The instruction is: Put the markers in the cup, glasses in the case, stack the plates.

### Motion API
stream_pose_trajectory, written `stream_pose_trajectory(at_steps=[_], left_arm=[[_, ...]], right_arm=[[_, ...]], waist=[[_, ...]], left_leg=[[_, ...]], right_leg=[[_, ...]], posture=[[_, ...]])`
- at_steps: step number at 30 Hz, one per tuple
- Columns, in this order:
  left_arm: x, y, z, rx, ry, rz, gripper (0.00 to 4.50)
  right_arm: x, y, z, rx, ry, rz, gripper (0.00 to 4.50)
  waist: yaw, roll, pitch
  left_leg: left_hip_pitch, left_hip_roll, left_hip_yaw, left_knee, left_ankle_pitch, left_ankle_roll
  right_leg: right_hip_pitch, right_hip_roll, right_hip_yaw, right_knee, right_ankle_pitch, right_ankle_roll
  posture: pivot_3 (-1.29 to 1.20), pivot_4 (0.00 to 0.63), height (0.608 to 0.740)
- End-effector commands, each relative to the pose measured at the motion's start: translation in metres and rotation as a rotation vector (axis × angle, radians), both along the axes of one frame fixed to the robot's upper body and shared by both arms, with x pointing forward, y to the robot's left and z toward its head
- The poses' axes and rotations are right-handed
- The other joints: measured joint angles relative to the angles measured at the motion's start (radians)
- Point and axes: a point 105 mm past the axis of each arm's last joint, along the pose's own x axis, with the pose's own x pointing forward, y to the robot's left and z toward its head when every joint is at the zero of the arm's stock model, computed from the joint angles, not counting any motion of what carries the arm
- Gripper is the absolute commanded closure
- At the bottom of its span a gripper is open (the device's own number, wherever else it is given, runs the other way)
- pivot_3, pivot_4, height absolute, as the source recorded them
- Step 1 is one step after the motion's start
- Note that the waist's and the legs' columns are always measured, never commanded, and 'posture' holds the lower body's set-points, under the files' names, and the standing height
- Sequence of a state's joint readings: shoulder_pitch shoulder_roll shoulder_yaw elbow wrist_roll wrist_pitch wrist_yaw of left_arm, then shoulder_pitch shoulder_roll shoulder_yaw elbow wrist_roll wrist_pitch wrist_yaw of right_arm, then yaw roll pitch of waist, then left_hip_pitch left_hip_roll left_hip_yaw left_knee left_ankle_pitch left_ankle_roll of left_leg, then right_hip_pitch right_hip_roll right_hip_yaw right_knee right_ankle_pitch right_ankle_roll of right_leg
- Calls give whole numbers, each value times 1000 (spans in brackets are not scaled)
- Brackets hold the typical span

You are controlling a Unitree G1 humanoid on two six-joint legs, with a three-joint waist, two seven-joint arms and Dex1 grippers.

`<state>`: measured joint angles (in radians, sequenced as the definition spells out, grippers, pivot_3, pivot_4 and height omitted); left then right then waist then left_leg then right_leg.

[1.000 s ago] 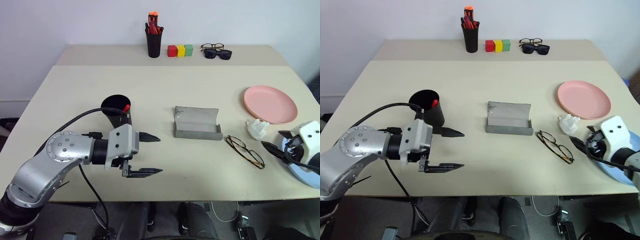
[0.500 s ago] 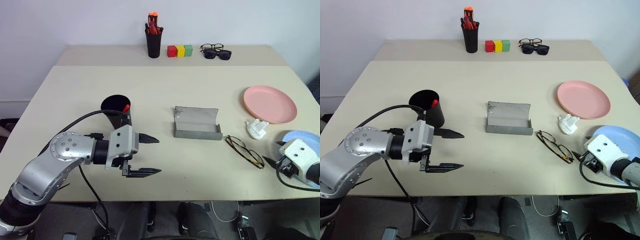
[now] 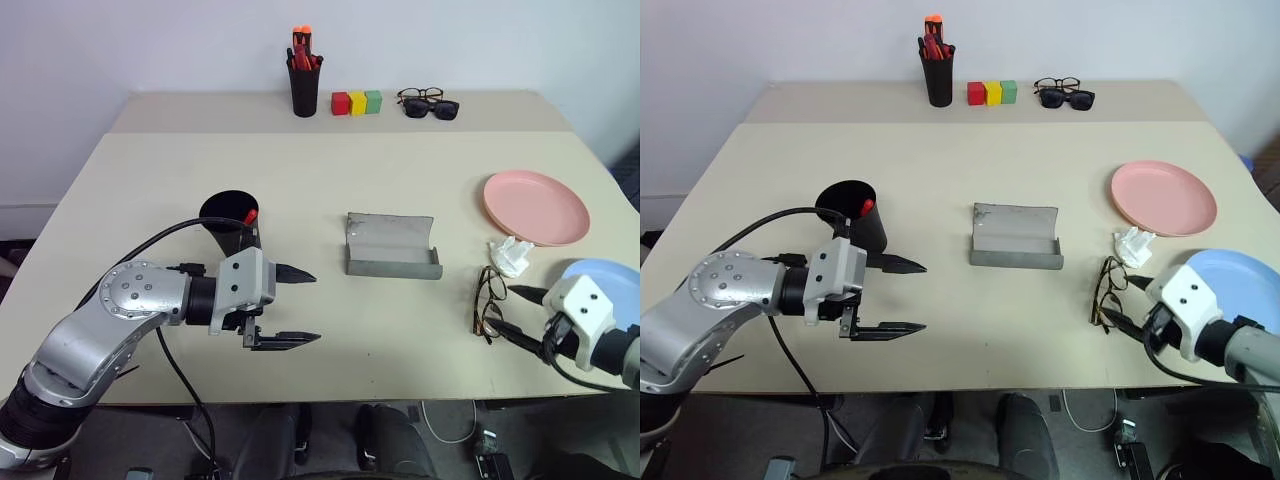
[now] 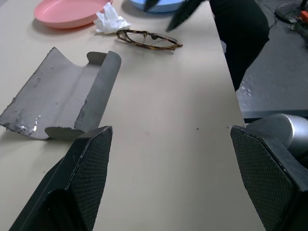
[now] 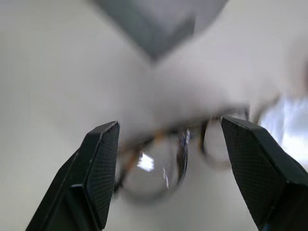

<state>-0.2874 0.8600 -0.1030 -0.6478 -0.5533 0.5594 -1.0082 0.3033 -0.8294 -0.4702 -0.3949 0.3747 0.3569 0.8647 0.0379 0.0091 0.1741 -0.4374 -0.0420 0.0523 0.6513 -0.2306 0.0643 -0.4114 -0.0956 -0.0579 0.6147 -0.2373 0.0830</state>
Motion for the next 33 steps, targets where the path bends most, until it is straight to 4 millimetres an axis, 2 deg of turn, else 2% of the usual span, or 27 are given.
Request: stream_pose_trajectory(at_steps=[1,4,8,10,12,25,28,33], left_arm=[[-1,-2,6,-6,-36,-18,501],[-1,-2,6,-7,-36,-20,501],[-3,-2,6,-5,-33,-18,501],[-4,-2,6,-4,-32,-18,501],[-4,-2,6,-1,-33,-19,501],[-3,-4,11,1,-48,-12,501],[-4,-4,11,0,-48,-10,501],[-10,-3,12,-1,-45,-9,501]], right_arm=[[8,11,19,75,-79,0,1099],[12,9,20,69,-85,-24,1099],[6,-20,10,-42,-58,-89,1099],[4,-30,7,-73,-50,-127,1099],[-1,-32,0,-125,-30,-119,1099],[-10,-6,-40,-269,51,33,1099],[-4,3,-39,-223,33,38,1099],[15,36,-24,-46,-39,55,1099]], waist=[[1,0,0],[3,0,0],[3,0,0],[1,0,0],[1,0,0],[0,0,0],[-2,-1,-1],[-11,-1,0]], left_leg=[[0,0,0,0,0,0],[0,0,0,-1,0,0],[0,0,0,-2,0,0],[0,0,0,-2,0,0],[0,0,0,-1,0,0],[0,0,0,-1,1,-1],[1,0,0,-1,1,-1],[4,1,0,-2,1,-1]], right_leg=[[0,0,0,0,0,0],[0,0,0,0,0,0],[0,0,0,-1,0,0],[0,0,0,-1,0,0],[0,0,0,-1,0,0],[0,0,0,0,0,0],[0,0,0,0,0,0],[2,0,0,0,0,0]], posture=[[0,150,740],[0,150,740],[0,150,740],[0,150,740],[0,150,740],[0,150,740],[0,150,740],[0,150,740]])
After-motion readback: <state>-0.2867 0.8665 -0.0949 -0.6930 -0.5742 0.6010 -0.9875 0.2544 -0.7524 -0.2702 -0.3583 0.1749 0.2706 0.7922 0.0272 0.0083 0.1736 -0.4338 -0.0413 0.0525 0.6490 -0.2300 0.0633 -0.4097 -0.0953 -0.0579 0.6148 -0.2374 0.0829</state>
